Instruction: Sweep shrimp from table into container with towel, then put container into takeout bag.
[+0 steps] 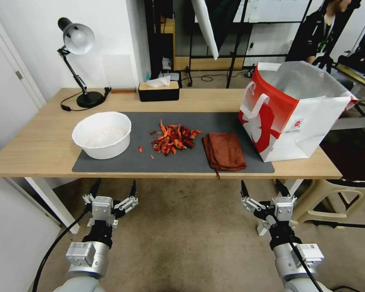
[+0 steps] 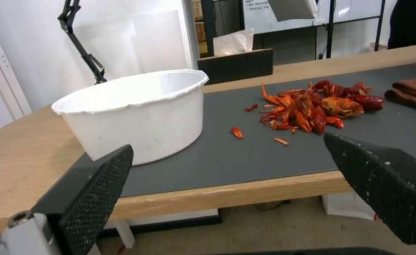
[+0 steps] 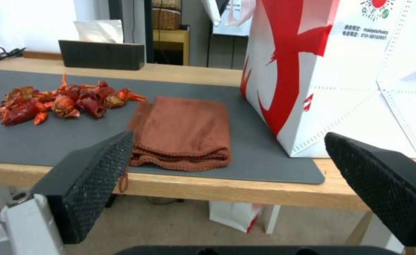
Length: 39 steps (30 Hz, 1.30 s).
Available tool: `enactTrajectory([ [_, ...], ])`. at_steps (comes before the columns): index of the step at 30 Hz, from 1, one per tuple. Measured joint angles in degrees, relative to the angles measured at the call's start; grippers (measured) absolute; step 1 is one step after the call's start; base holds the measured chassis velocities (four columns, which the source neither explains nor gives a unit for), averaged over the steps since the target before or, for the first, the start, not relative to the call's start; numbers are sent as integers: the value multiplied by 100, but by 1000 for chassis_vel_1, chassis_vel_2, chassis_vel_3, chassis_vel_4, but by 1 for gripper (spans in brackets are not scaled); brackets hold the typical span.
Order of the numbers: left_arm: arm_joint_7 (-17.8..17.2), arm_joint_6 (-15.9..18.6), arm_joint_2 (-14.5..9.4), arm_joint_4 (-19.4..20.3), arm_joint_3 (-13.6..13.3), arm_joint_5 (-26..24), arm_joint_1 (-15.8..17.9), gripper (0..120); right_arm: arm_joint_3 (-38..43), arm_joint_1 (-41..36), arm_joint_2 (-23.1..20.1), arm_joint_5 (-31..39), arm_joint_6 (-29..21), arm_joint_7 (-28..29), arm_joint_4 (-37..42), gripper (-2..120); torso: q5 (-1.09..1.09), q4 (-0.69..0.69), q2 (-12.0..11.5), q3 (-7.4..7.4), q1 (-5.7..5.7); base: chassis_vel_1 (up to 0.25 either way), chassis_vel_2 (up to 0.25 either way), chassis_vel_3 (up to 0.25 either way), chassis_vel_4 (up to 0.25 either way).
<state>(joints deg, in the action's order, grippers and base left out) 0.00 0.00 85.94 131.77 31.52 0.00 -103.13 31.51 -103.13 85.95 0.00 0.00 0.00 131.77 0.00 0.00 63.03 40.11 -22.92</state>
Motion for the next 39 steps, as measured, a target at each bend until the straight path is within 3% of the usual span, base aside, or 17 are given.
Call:
enactTrajectory([
  [22, -60, -80, -14, -32, -8, -2, 34, 100, 0, 6, 0, 0, 17, 3, -1, 100, 0, 0, 0, 0, 0, 0, 0, 0, 0],
  [24, -291, -401, -75, -203, -42, -15, 169, 100, 8, 70, -7, 29, 254, 60, -107, 100, 0, 0, 0, 0, 0, 0, 0, 0, 0],
  [25, -291, -401, -75, -203, -42, -15, 169, 100, 8, 70, -7, 29, 254, 60, -107, 100, 0, 0, 0, 0, 0, 0, 0, 0, 0],
  [26, -490, -679, -124, -343, -71, -30, 285, 100, 24, 147, -16, 71, 520, 127, -225, 100, 0, 0, 0, 0, 0, 0, 0, 0, 0],
  [27, -532, -738, -134, -373, -77, -33, 307, 100, 28, 168, -19, 84, 595, 147, -260, 100, -1, 0, 0, 0, 0, 0, 0, 0, 0],
  [28, -796, -1105, -197, -564, -119, -53, 451, 100, 52, 271, -32, 143, 965, 242, -424, 100, 0, 0, 0, 0, 0, 0, 0, 0, 0],
  [29, -796, -1105, -197, -564, -119, -53, 451, 100, 52, 271, -32, 143, 965, 242, -424, 100, 0, 0, 0, 0, 0, 0, 0, 0, 0],
  [31, -1126, -1570, -284, -802, -166, -76, 636, 100, 79, 397, -48, 215, 1416, 357, -627, 100, 0, 0, 0, 0, 0, 0, 0, 0, 0],
  [33, -1223, -1705, -310, -873, -181, -84, 693, 100, 87, 442, -53, 240, 1576, 396, -697, 100, -1, 0, 0, 0, 0, 0, 0, 0, 0],
  [35, -1565, -2186, -396, -1118, -234, -110, 888, 100, 116, 574, -70, 313, 2048, 516, -907, 100, 0, 0, 0, 0, 0, 0, 0, 0, 0],
  [36, -1565, -2186, -396, -1118, -234, -110, 888, 100, 116, 574, -70, 313, 2048, 516, -907, 100, 0, 0, 0, 0, 0, 0, 0, 0, 0],
  [39, -1882, -2680, -495, -1359, -280, -138, 1074, 100, 146, 713, -87, 390, 2543, 642, -1127, 100, -2, -1, 0, 1, -1, 0, 0, 0, 0],
])
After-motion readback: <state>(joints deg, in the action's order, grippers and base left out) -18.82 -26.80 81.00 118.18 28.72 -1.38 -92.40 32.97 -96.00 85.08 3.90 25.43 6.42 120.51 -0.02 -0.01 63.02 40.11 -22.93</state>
